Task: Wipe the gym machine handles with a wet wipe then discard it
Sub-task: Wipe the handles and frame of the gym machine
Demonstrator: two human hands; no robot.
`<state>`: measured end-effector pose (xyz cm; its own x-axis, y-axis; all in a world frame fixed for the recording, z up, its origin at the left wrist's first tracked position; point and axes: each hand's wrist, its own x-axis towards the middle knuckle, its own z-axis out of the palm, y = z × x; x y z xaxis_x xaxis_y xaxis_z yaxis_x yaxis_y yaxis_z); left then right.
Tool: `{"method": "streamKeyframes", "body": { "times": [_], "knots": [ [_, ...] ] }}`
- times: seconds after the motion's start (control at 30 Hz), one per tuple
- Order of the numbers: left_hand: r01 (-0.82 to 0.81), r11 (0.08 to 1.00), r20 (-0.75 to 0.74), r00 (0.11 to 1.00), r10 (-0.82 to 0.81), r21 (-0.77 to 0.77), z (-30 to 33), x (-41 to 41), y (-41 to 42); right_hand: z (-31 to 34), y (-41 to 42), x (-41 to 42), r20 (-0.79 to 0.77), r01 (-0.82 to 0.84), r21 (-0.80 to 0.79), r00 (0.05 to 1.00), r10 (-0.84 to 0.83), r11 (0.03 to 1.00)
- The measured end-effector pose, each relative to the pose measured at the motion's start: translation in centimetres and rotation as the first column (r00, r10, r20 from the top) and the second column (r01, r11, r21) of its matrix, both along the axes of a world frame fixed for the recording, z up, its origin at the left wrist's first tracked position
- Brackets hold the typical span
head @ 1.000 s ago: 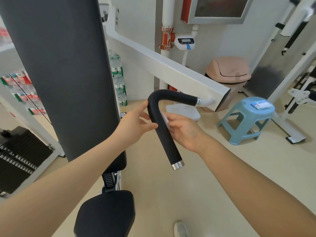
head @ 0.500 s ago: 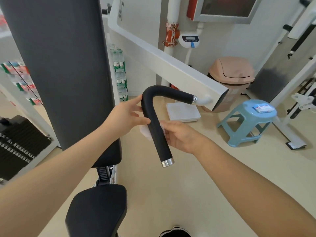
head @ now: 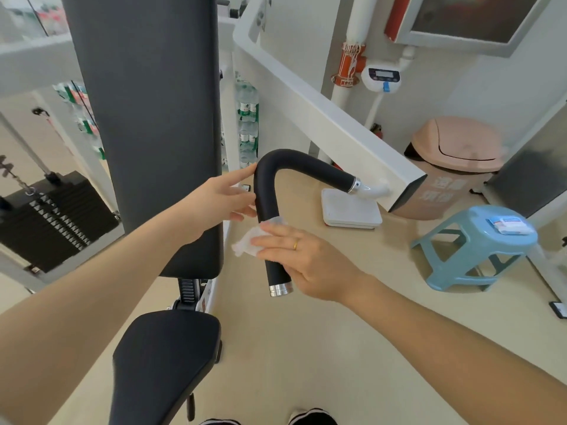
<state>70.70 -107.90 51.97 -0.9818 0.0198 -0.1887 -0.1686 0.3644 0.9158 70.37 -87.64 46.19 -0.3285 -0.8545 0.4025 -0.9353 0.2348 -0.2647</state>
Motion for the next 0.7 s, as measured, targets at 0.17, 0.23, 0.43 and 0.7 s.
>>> {"method": "streamKeyframes", "body": {
  "times": [0.17, 0.23, 0.43, 0.7],
  "knots": [
    [-0.173, 0.984, -0.039, 0.984, 0.174, 0.034, -0.1, 0.3, -0.2, 2.1, -1.3, -2.7, -0.129, 0.045, 0.115, 0.991, -0.030, 0.992],
    [-0.241, 0.970, -0.050, 0.969, 0.241, 0.022, -0.3, 0.6, -0.4, 1.7, -1.6, -1.5, -0.180, -0.071, 0.231, 0.977, 0.115, 0.970],
    [-0.291, 0.956, -0.067, 0.954, 0.293, 0.042, -0.1, 0.7, 0.1, 3.6, -2.4, -5.2, 0.074, 0.202, -0.098, 0.978, -0.195, 0.975],
    [-0.201, 0.978, -0.120, 0.971, 0.206, 0.046, 1.0, -0.6, 1.4, 3.0, -3.8, -7.4, -0.173, 0.260, -0.013, 0.951, -0.258, 0.966]
  ]
}}
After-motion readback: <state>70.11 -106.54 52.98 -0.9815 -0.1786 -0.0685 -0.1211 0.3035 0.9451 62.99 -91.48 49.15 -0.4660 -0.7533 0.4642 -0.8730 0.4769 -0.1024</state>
